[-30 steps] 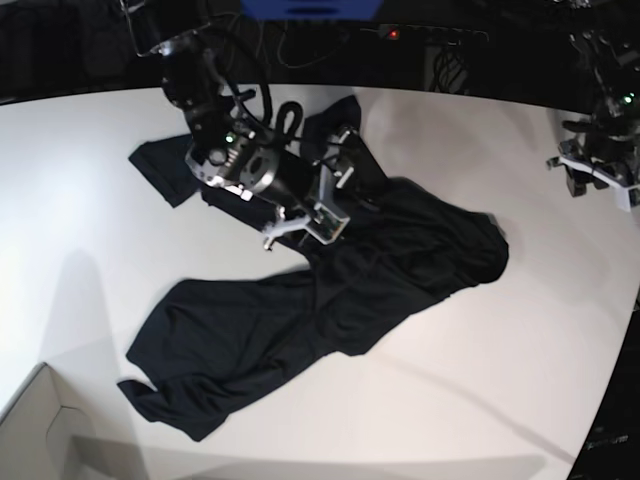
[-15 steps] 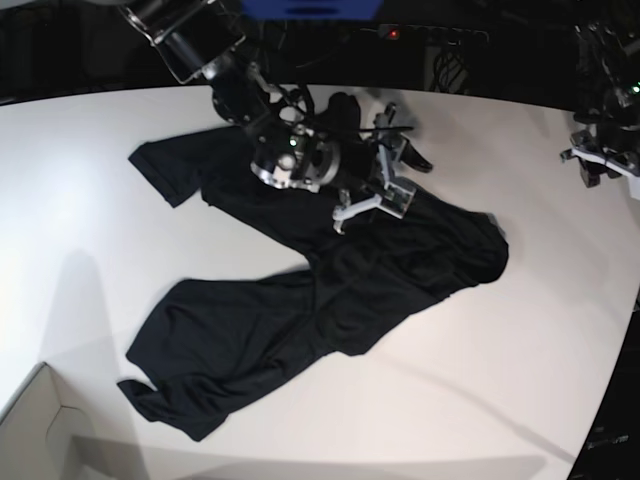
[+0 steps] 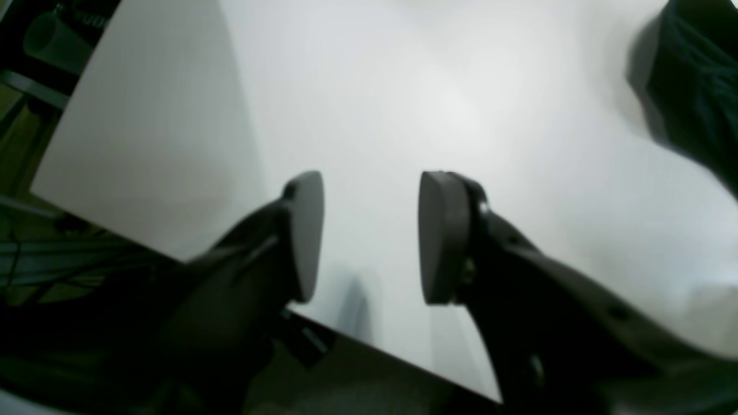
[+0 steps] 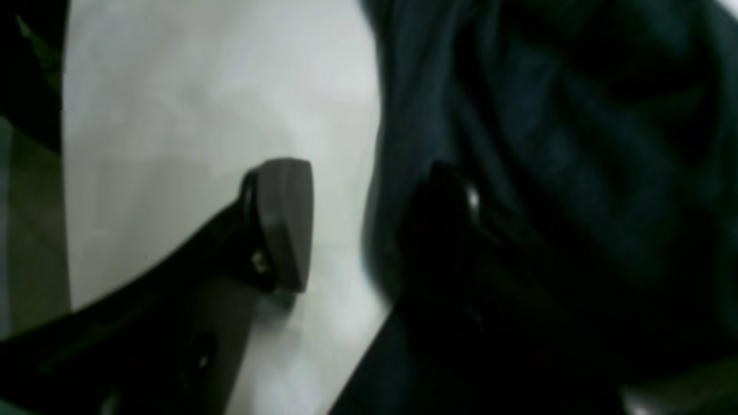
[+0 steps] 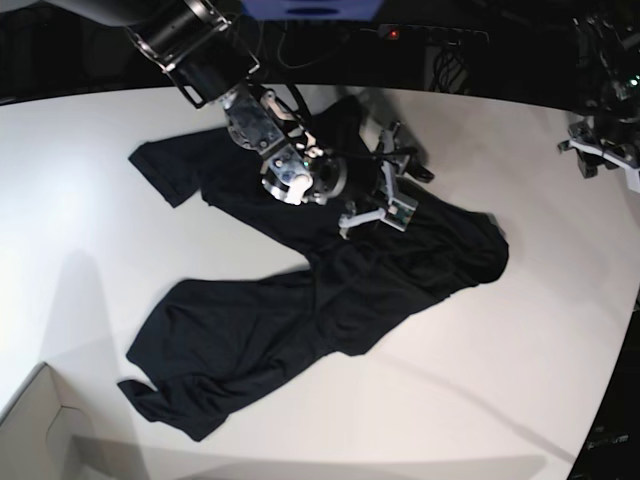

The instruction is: Layout the t-shirt on the table in an organized manner, then fold the t-shirt properly

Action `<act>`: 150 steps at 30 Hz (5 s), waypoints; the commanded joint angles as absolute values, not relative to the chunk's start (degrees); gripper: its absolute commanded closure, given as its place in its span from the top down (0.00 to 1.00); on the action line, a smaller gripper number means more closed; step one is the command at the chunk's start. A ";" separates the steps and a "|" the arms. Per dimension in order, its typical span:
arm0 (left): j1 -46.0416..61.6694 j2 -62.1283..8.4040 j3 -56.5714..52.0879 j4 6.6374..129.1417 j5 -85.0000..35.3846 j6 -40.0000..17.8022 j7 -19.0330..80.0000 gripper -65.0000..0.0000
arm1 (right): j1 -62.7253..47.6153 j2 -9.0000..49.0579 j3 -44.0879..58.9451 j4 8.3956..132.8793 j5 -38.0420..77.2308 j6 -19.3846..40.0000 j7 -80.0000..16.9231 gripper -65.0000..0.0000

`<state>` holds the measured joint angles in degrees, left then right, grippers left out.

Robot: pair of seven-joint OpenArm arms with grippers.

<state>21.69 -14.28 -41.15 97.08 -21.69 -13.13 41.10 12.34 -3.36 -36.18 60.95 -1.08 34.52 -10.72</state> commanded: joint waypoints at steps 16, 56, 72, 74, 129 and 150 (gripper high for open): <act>22.11 -14.73 -38.02 98.33 -22.46 -13.05 39.96 0.35 | 12.53 -1.54 -32.04 76.35 -0.40 34.42 -10.15 0.00; 12.35 -4.53 13.85 91.12 14.02 -23.78 39.78 0.50 | 7.16 8.04 -13.67 103.96 -0.22 34.51 -19.03 0.00; 1.98 -8.66 -11.38 81.45 15.96 -24.13 39.34 0.00 | 6.29 8.04 -4.62 106.86 -0.13 34.77 -19.03 0.00; -1.80 -9.80 -12.62 78.55 15.96 -24.13 39.34 0.00 | 4.88 8.04 -4.62 108.35 -0.13 34.77 -19.03 0.00; -55.16 -16.92 -13.85 43.30 15.60 -17.63 9.80 0.64 | -21.85 -6.29 -14.99 112.13 -10.51 34.77 -18.95 0.00; 0.75 -1.89 -13.58 92.35 -1.71 -17.54 32.04 0.65 | -18.59 -1.63 -10.95 111.16 -10.24 34.77 -19.12 0.00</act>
<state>1.58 -1.80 -13.43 91.46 -1.48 -17.76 33.74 -18.94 -1.41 -10.83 110.21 -11.18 34.70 -20.82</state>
